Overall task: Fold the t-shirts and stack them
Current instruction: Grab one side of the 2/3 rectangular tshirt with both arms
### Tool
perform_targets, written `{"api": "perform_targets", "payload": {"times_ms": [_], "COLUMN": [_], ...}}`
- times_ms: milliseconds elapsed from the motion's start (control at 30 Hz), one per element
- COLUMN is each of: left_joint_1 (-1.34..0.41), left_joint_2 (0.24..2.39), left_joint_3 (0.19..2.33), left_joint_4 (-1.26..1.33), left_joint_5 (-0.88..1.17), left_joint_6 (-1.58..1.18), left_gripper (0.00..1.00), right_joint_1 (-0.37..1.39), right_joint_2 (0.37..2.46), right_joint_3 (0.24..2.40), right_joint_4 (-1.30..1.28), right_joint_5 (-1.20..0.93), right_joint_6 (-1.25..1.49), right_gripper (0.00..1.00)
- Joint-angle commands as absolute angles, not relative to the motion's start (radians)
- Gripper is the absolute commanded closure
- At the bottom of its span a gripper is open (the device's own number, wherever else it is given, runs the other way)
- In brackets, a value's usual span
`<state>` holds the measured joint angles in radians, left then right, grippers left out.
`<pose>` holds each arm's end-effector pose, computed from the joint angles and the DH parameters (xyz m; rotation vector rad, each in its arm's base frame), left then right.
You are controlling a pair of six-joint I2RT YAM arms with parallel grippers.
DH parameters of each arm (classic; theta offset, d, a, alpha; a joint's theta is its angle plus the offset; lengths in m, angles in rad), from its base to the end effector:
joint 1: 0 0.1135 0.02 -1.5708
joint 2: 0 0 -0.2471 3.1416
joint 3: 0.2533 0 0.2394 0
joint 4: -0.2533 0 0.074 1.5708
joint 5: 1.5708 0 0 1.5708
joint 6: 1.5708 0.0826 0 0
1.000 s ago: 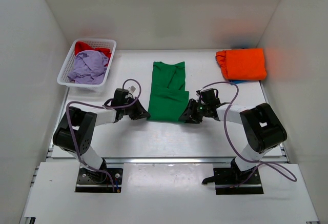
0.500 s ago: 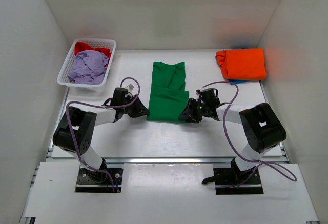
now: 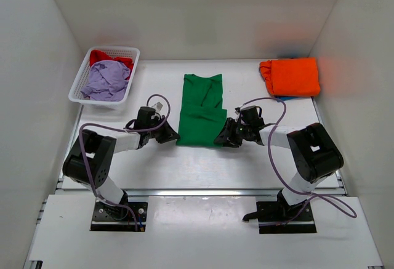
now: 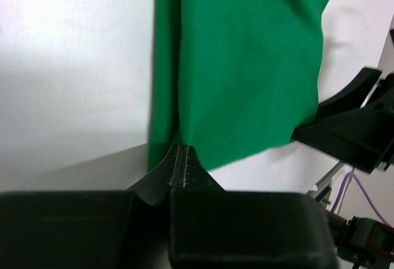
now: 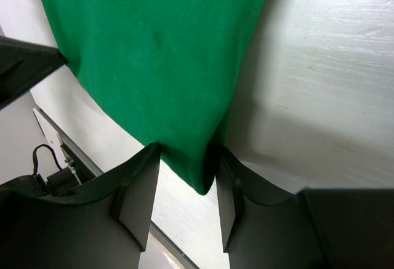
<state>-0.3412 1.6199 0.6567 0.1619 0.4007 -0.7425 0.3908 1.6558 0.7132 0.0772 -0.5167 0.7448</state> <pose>0.2890 -0.1368 0.0965 -0.2983 2.5030 -0.9617 0.2806 0.1597 0.0964 0.2091 2.6067 1.0951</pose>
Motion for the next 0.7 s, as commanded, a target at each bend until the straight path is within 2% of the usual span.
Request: {"api": "perform_targets", "payload": {"times_ms": [0, 67, 100, 167, 500, 533, 567, 600, 667], "left_joint_1": [-0.348, -0.345, -0.335, -0.330, -0.333, -0.327, -0.319, -0.310, -0.322], "left_joint_2": [1.508, 1.467, 1.463, 1.457, 1.493, 1.494, 1.487, 1.476, 1.470], "left_joint_3": [0.608, 0.589, 0.584, 0.586, 0.595, 0.595, 0.571, 0.565, 0.563], "left_joint_4": [0.150, 0.143, 0.143, 0.144, 0.080, 0.095, 0.112, 0.118, 0.124], "left_joint_5": [0.396, 0.367, 0.365, 0.371, 0.367, 0.370, 0.373, 0.373, 0.368], "left_joint_6": [-0.730, -0.723, -0.723, -0.713, -0.693, -0.702, -0.713, -0.715, -0.713], "left_gripper": [1.00, 1.00, 0.96, 1.00, 1.00, 0.84, 0.55, 0.45, 0.42], "right_joint_1": [0.390, 0.394, 0.399, 0.394, 0.393, 0.394, 0.391, 0.391, 0.397], "right_joint_2": [1.661, 1.660, 1.658, 1.661, 1.660, 1.658, 1.658, 1.660, 1.664], "right_joint_3": [0.692, 0.687, 0.683, 0.683, 0.690, 0.686, 0.689, 0.689, 0.683], "right_joint_4": [0.104, 0.112, 0.117, 0.118, 0.098, 0.095, 0.095, 0.098, 0.104], "right_joint_5": [-0.505, -0.506, -0.506, -0.511, -0.517, -0.512, -0.514, -0.514, -0.515], "right_joint_6": [0.730, 0.738, 0.733, 0.729, 0.721, 0.716, 0.716, 0.719, 0.719], "right_gripper": [0.61, 0.61, 0.61, 0.61, 0.61, 0.61, 0.61, 0.61, 0.61]}}
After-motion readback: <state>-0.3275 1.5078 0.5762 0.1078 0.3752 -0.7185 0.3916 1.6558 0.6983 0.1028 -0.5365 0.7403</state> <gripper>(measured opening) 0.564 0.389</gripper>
